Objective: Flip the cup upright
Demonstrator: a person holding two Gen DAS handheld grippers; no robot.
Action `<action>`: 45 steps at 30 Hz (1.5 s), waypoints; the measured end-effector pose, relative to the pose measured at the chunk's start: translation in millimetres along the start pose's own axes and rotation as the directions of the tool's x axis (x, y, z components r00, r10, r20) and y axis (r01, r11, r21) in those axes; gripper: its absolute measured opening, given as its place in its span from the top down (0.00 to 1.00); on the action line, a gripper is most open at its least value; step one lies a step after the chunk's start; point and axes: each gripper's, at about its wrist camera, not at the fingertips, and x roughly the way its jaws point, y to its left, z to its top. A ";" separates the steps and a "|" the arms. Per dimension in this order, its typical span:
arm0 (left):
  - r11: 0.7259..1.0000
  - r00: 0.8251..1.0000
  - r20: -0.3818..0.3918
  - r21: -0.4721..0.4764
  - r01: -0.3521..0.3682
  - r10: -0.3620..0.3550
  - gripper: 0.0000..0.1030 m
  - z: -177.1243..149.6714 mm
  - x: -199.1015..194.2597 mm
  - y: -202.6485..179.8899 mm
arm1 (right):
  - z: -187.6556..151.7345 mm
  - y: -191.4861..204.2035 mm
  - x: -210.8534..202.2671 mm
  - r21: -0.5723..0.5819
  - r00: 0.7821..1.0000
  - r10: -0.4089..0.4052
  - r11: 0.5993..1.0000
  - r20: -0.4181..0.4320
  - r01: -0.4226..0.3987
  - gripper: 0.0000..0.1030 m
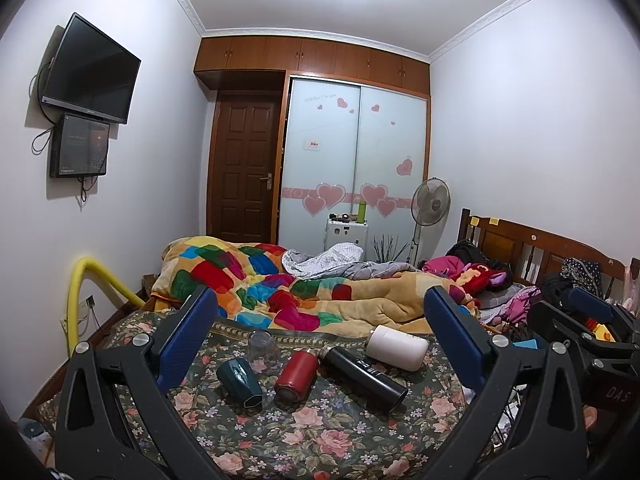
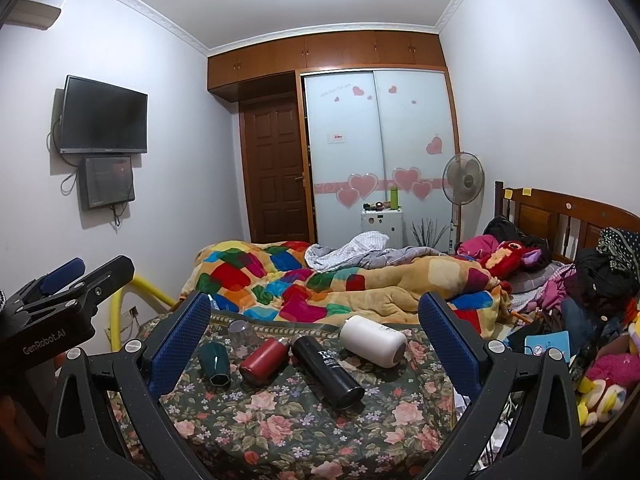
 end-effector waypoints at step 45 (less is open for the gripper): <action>1.000 1.000 0.000 -0.009 0.003 -0.003 0.00 0.9 -2.8 -1.5 | 7.6 9.7 6.8 -0.008 1.000 0.008 1.000 -0.010 -0.008 0.00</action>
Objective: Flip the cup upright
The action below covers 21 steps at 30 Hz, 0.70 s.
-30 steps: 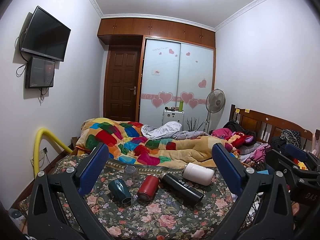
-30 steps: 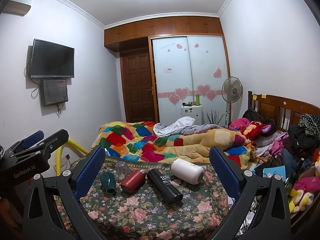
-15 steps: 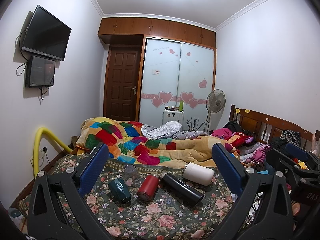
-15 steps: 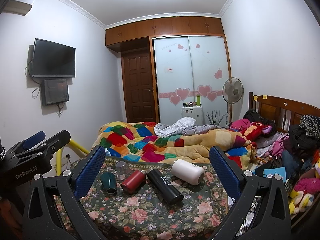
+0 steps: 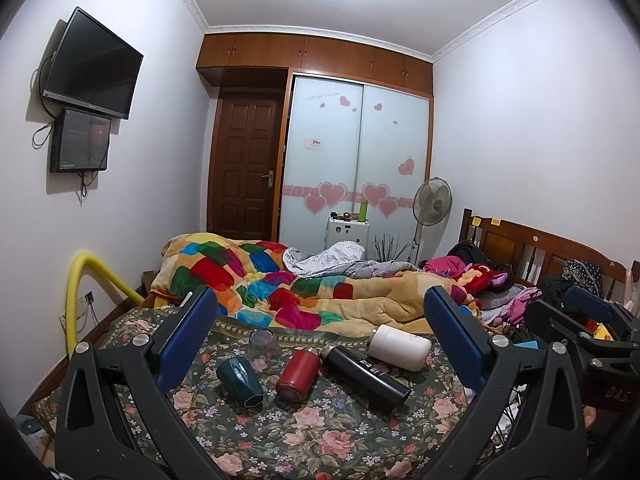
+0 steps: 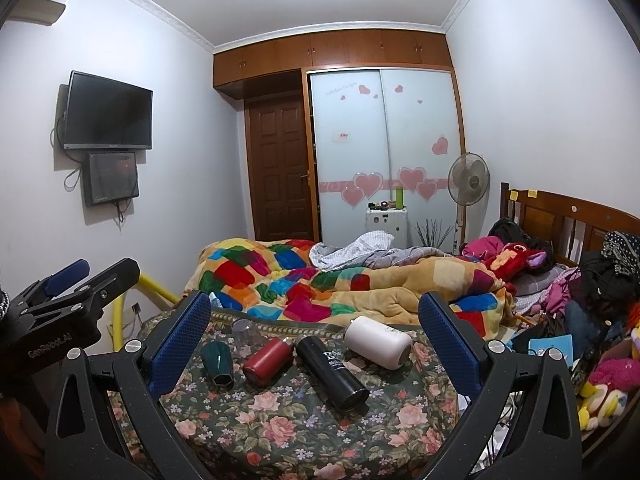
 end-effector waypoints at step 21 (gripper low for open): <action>0.995 0.984 -0.167 -0.057 -0.077 0.067 0.00 -37.0 94.5 42.7 | -70.1 -34.9 169.7 -0.091 0.914 -0.022 0.996 -0.406 -0.016 0.00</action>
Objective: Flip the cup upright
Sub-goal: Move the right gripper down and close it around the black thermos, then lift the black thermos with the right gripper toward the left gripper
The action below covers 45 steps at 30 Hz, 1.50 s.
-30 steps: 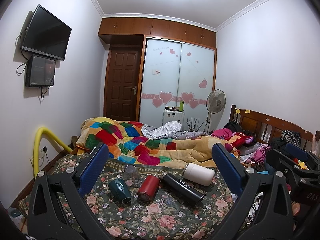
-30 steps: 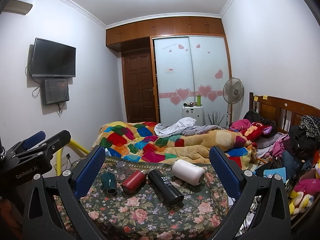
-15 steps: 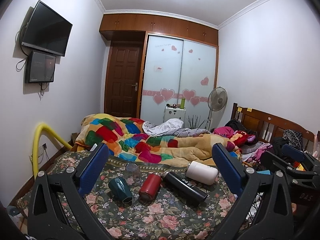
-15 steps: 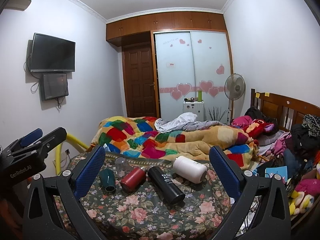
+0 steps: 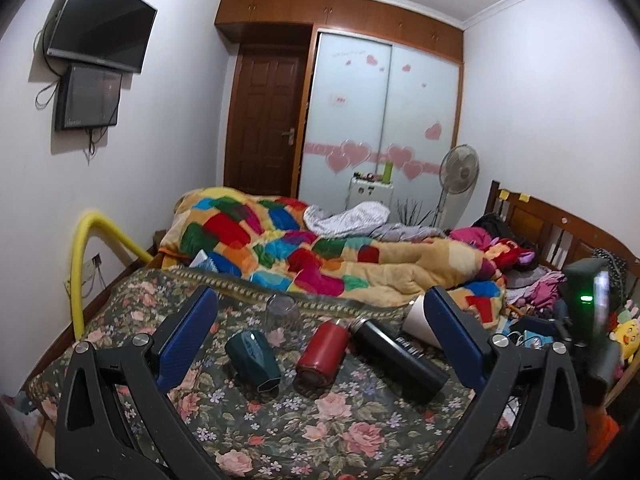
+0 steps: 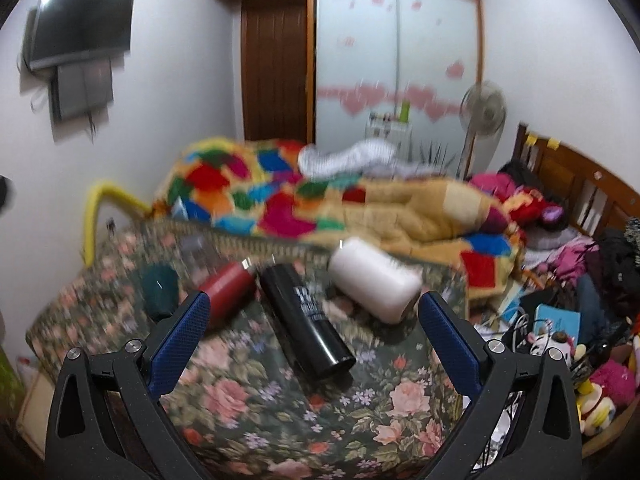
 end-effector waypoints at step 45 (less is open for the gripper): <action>1.000 0.992 -0.129 0.011 -0.003 0.005 0.00 -31.1 49.6 -1.0 | -22.4 2.6 177.4 -0.080 0.790 0.155 0.965 -0.594 -0.249 0.38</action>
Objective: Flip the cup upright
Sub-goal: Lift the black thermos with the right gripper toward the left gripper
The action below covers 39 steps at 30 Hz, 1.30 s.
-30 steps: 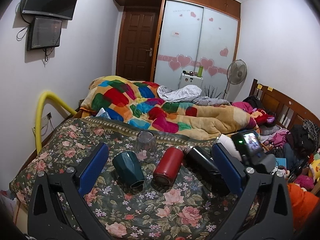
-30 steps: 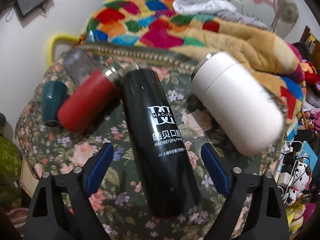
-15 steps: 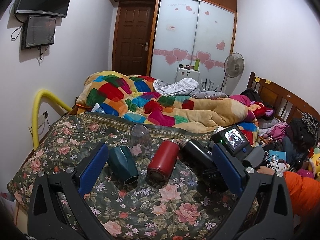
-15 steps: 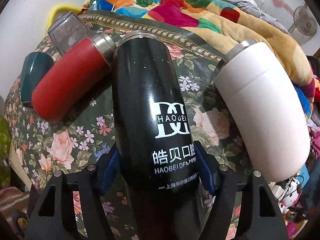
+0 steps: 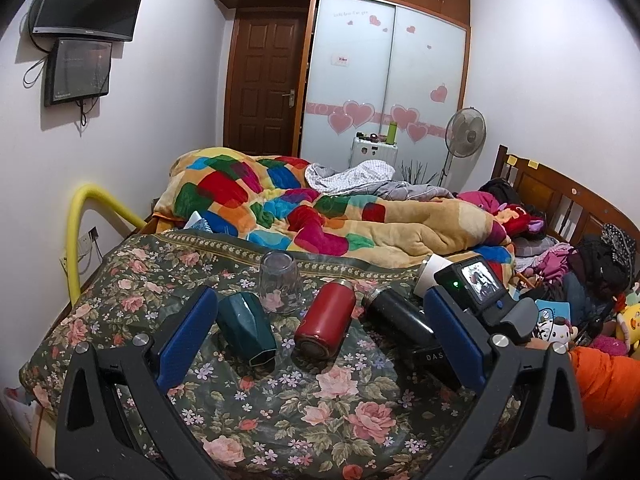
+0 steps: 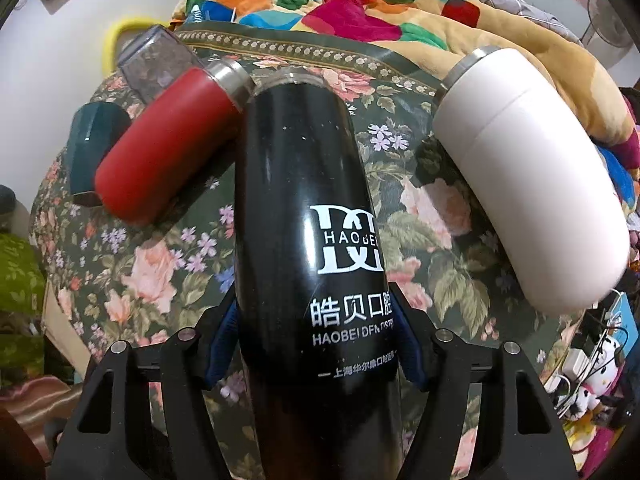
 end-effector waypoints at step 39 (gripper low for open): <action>0.999 0.999 -0.025 0.016 -0.048 0.048 0.00 -21.3 -44.6 -1.5 | -74.1 101.5 4.4 -0.123 0.994 0.106 0.987 -0.012 -0.107 0.38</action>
